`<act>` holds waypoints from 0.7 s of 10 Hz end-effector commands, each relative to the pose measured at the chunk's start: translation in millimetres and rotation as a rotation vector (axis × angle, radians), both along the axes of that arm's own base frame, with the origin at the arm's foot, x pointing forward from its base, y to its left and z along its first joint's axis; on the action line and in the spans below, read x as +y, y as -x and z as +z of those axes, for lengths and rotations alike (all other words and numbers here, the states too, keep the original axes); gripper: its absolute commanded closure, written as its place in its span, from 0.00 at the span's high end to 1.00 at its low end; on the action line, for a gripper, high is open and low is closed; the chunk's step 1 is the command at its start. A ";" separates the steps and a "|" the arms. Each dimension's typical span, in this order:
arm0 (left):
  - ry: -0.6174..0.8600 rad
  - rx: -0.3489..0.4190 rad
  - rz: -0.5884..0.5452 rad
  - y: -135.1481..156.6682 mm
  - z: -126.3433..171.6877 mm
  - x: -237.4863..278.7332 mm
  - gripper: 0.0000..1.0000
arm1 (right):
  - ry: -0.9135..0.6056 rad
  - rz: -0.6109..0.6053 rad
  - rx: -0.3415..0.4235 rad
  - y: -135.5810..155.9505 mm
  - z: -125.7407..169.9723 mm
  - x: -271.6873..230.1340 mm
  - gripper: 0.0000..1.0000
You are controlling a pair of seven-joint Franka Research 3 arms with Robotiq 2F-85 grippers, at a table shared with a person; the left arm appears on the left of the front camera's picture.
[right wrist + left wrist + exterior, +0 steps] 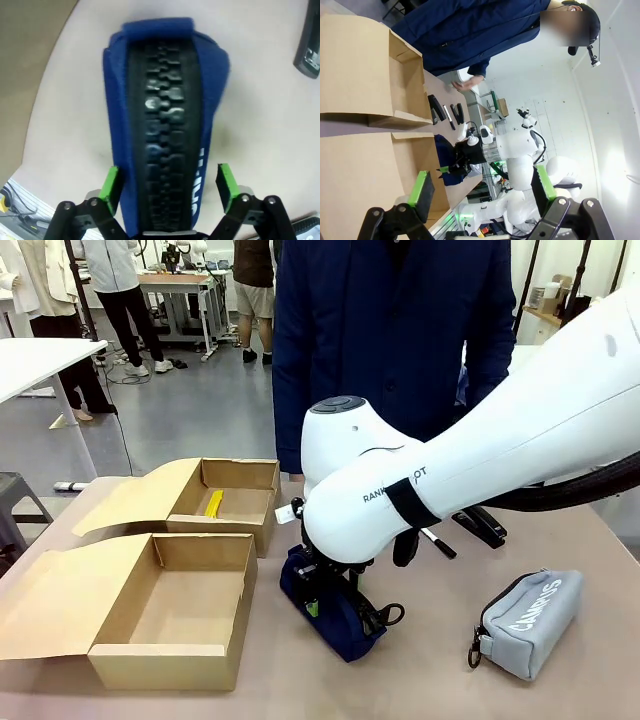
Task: Place items inside the box.
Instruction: Pick up a Pencil pouch or Stapler and place it inside the Mailer Box closest to the robot.
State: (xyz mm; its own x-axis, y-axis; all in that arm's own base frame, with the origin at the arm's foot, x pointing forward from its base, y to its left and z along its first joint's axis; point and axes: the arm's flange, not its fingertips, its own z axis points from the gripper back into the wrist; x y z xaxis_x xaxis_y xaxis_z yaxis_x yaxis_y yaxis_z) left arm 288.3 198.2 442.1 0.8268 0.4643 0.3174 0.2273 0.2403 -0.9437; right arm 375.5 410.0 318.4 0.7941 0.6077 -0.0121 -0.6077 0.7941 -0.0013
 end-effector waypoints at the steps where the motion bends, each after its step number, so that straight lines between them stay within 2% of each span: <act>1: 0.008 -0.029 -0.002 0.3 0.5 0.1 1.00 | 0.006 0.014 -0.028 5.3 13.0 6.8 0.40; 2: 0.008 -0.029 -0.002 0.3 0.5 0.1 1.00 | 0.006 0.003 -0.022 6.9 14.6 7.5 0.00; 4: 0.008 -0.029 -0.002 0.3 0.5 0.1 1.00 | 0.011 0.012 -0.016 8.5 12.0 10.0 0.00; 5: 0.008 -0.029 -0.002 0.3 0.5 0.1 1.00 | 0.017 0.019 -0.013 9.7 12.2 10.4 0.14; 6: 0.008 -0.029 -0.002 0.3 0.5 0.1 1.00 | 0.016 0.022 -0.006 11.1 12.6 11.5 0.05; 7: 0.008 -0.029 -0.002 0.3 0.5 0.1 1.00 | 0.012 0.021 0.002 12.7 13.4 12.0 0.00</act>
